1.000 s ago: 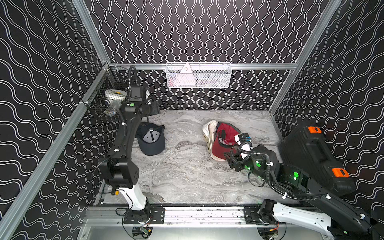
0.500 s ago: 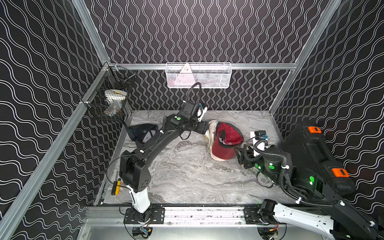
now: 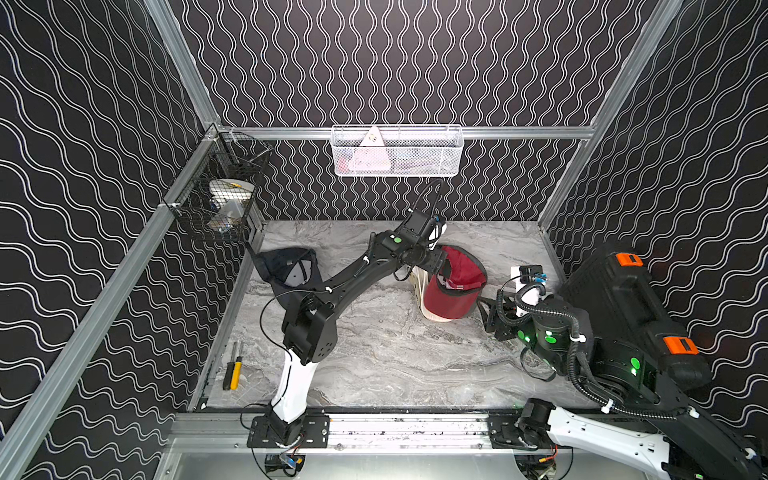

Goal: Open the adjustable buckle of the baseball cap
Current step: Pick up the baseball cap.

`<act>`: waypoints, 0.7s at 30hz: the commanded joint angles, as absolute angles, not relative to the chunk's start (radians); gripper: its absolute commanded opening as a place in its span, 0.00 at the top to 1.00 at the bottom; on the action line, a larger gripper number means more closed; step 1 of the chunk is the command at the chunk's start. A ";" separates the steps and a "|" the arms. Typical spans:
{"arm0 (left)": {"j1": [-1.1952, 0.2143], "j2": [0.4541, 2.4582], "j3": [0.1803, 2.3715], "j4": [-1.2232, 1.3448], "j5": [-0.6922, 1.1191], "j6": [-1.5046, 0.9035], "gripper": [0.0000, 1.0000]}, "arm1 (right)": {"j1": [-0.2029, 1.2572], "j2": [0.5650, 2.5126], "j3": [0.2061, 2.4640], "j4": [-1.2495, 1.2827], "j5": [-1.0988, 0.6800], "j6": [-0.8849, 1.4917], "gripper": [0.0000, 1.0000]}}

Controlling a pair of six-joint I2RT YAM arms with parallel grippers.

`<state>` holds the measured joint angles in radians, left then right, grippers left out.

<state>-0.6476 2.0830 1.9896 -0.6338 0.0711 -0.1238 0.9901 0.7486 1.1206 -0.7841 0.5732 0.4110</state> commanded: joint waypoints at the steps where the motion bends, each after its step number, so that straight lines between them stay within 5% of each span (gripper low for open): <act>1: -0.647 2.107 2.008 -0.642 0.049 -0.102 0.29 | 0.989 0.753 1.126 -0.792 0.578 0.428 0.29; 11: -0.649 2.158 2.018 -0.613 0.083 -0.125 0.36 | 0.990 0.755 1.118 -0.780 0.561 0.441 0.29; 18: -0.653 2.167 2.034 -0.582 0.129 -0.164 0.87 | 0.990 0.730 1.111 -0.802 0.562 0.468 0.30; 21: -0.658 2.169 2.044 -0.581 0.137 -0.175 1.00 | 0.991 0.712 1.106 -0.810 0.560 0.480 0.30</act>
<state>-0.6540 2.1670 2.0293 -0.6201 0.1211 -0.1555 0.9901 0.7216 1.1103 -0.7948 0.5591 0.4473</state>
